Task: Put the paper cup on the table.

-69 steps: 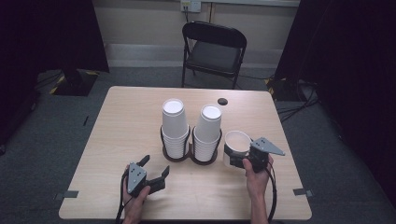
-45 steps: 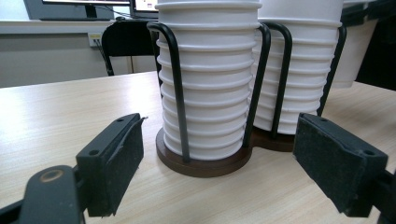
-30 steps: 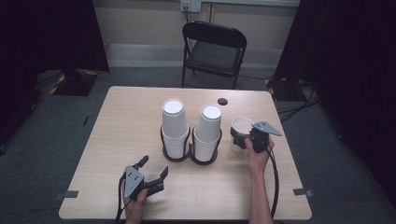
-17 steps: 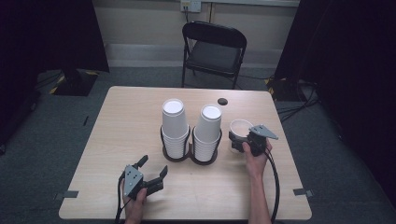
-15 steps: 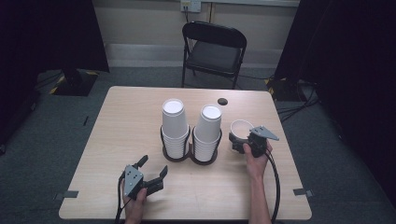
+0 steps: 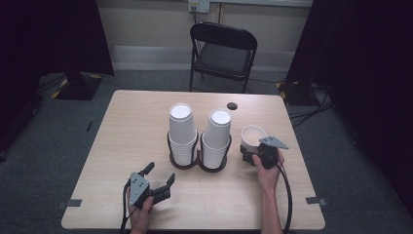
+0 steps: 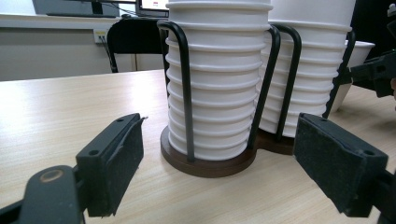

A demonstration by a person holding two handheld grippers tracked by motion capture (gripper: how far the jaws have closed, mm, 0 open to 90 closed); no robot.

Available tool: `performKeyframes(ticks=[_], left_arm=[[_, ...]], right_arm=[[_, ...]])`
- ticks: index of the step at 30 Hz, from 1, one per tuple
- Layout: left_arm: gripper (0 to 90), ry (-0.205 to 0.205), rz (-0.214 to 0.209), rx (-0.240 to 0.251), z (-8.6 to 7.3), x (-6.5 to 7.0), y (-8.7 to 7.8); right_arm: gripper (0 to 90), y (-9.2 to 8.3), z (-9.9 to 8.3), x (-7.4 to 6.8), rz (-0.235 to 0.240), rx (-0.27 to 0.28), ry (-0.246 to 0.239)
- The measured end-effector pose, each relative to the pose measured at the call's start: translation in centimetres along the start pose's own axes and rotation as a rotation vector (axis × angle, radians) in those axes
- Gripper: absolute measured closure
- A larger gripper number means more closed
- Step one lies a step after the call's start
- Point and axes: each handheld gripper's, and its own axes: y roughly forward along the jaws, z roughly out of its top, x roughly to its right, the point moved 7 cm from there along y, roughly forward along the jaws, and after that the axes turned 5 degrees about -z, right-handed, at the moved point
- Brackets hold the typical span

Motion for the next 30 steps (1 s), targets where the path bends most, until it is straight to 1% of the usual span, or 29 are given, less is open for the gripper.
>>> performKeyframes(ticks=[4,6,8,13,14,15,16,18,20,22,26,30], left_arm=[[16.0,0.001,0.000,-0.001,0.0,0.0,0.0],[16.0,0.003,0.000,0.000,0.0,0.0,0.0],[16.1,0.003,-0.002,0.000,0.0,0.1,0.0],[16.2,0.004,-0.002,0.001,0.0,0.1,0.0],[16.2,0.003,-0.002,0.001,0.0,0.1,0.0],[16.2,0.003,-0.002,0.001,0.0,0.1,0.0],[16.1,0.004,-0.003,0.001,0.0,0.1,0.0],[16.1,0.004,-0.003,0.001,0.0,0.1,0.0],[16.2,0.003,-0.002,0.001,0.0,0.1,0.0],[16.2,0.003,-0.002,0.001,0.0,0.1,0.0],[16.2,0.004,0.000,0.001,0.0,0.1,0.0],[16.2,0.004,0.000,0.000,0.0,0.1,0.0]], right_arm=[[13.4,-0.3,-0.2,-0.2,-0.003,-0.017,-0.005],[13.4,-0.5,-0.3,-0.4,-0.010,-0.032,-0.028],[13.3,-0.6,-0.4,-0.5,-0.020,-0.042,-0.034],[13.4,-1.2,-0.4,-0.6,-0.022,-0.045,-0.015],[13.5,-1.3,-0.4,-0.5,-0.028,-0.036,-0.014],[13.5,-1.4,-0.5,-0.4,-0.043,-0.032,-0.017],[13.6,-1.6,-0.6,-0.3,-0.050,-0.030,-0.010],[13.5,-1.9,-0.8,-0.2,-0.041,-0.025,0.015],[13.5,-2.2,-0.9,-0.2,-0.040,-0.033,0.015],[13.5,-2.6,-1.0,-0.2,-0.042,-0.021,0.029],[13.5,-3.1,-1.5,-0.3,-0.021,-0.011,0.049],[13.5,-4.1,-1.6,-0.4,-0.017,0.025,0.063]])
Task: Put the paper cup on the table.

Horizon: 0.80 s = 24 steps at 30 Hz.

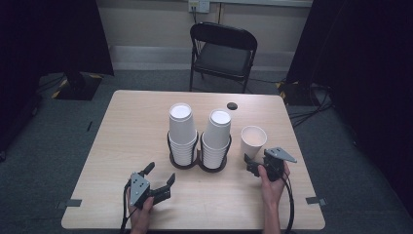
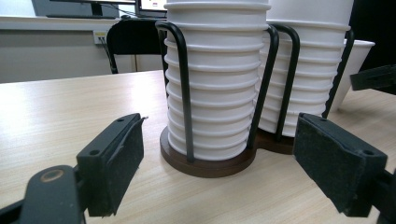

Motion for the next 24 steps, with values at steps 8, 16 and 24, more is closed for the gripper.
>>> performKeyframes(ticks=[8,16,24], left_arm=[[16.3,0.000,0.003,0.000,0.0,0.0,0.0],[16.3,0.005,0.008,0.000,0.0,-0.1,0.0],[16.3,0.005,0.013,0.006,0.0,0.0,-0.1]], right_arm=[[13.5,-2.3,-0.2,-1.3,0.043,0.065,0.023],[13.8,-4.2,-0.3,-3.3,0.088,0.095,0.025],[19.3,-5.4,-0.4,-5.8,0.181,0.117,-0.011]])
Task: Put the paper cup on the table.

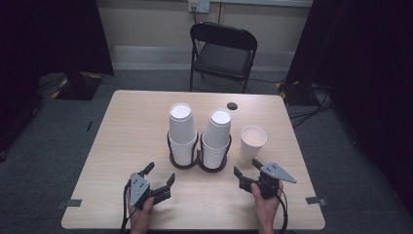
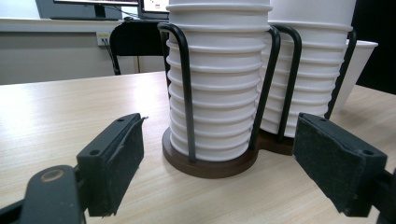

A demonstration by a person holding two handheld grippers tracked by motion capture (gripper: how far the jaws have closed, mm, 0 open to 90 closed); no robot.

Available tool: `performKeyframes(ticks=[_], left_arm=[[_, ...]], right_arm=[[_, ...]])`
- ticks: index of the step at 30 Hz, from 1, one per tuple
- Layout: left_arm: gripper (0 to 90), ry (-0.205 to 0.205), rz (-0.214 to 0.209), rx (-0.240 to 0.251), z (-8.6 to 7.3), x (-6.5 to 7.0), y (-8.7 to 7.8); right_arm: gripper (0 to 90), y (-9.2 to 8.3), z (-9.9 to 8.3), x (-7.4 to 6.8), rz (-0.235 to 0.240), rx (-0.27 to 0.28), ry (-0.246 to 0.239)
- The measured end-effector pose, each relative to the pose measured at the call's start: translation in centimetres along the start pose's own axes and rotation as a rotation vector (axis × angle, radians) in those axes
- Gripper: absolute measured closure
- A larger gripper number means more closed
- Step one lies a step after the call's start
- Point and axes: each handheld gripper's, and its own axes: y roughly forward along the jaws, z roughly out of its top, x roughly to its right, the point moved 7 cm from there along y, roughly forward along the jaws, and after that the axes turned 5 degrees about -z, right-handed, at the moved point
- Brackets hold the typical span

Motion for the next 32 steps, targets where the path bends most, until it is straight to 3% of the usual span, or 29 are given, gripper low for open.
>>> performKeyframes(ticks=[12,17,26,32], left_arm=[[16.3,0.018,0.004,0.005,0.0,0.1,0.0],[16.3,0.008,0.005,0.009,0.0,0.1,-0.1],[16.3,0.009,0.014,0.009,0.0,0.0,-0.1],[16.3,0.010,0.012,0.012,0.0,0.0,-0.1]], right_arm=[[18.8,0.1,-0.8,-3.7,0.044,0.039,-0.056],[19.5,0.2,-1.6,-4.8,0.059,0.068,-0.054],[21.3,1.0,-2.8,-5.8,0.089,0.073,-0.081],[16.6,1.0,-2.8,-5.8,0.078,0.076,-0.086]])
